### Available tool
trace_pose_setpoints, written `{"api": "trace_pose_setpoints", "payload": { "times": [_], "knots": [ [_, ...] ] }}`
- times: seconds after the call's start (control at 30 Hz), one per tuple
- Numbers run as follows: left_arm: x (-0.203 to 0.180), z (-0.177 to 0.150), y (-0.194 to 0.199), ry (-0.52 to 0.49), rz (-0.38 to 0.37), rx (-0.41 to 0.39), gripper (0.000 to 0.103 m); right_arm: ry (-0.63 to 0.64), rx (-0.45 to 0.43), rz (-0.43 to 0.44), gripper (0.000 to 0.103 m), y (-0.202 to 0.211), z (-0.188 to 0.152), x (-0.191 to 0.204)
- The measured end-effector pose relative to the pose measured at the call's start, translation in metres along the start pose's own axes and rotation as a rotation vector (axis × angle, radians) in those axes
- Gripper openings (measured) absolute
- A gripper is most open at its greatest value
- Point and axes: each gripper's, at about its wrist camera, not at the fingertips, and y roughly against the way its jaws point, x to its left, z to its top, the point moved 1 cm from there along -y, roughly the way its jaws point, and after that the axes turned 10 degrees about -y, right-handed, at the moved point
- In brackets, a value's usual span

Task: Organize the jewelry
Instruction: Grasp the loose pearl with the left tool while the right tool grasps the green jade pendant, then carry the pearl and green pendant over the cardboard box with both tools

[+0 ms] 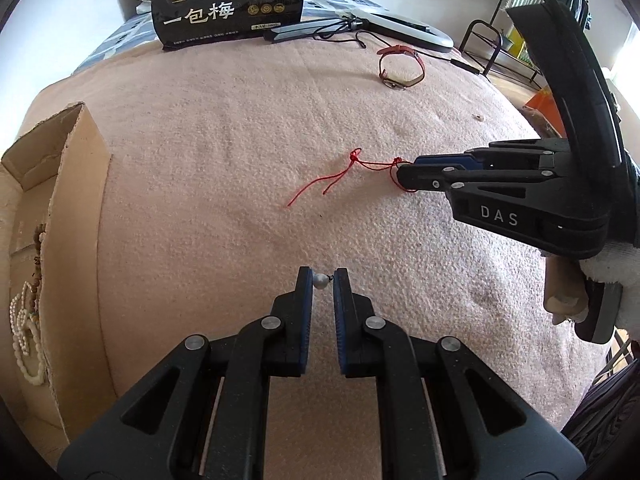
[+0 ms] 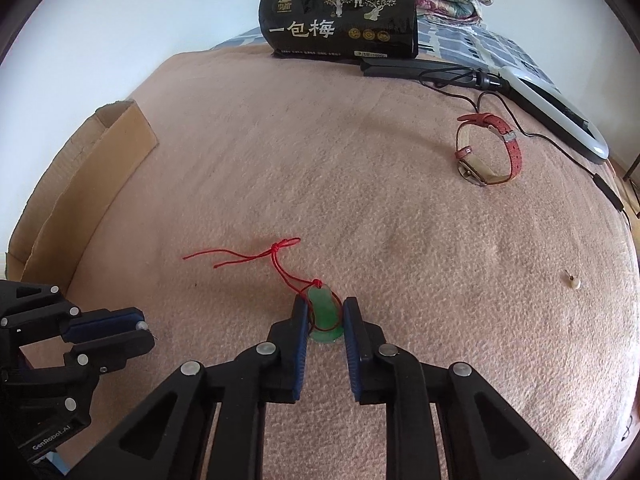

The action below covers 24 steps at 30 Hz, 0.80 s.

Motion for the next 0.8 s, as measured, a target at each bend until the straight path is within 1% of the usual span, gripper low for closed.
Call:
{"api": "trace_pose_setpoints", "payload": {
  "times": [0.2, 0.4, 0.5, 0.8],
  "knots": [
    [0.005, 0.006, 0.017, 0.013, -0.002, -0.046, 0.009, -0.035, -0.047, 0.017, 0.016, 0.023, 0.004, -0.002],
    [0.012, 0.013, 0.038, 0.036, -0.007, -0.099, 0.009, -0.063, -0.115, 0.046, 0.015, 0.054, 0.012, 0.004],
    [0.019, 0.016, 0.05, 0.056, -0.012, -0.125, 0.009, -0.076, -0.145, 0.061, 0.016, 0.068, 0.017, 0.009],
    [0.049, 0.017, 0.079, 0.115, 0.016, -0.191, 0.009, -0.069, -0.213, 0.116, 0.015, 0.101, 0.025, 0.032]
  ]
}}
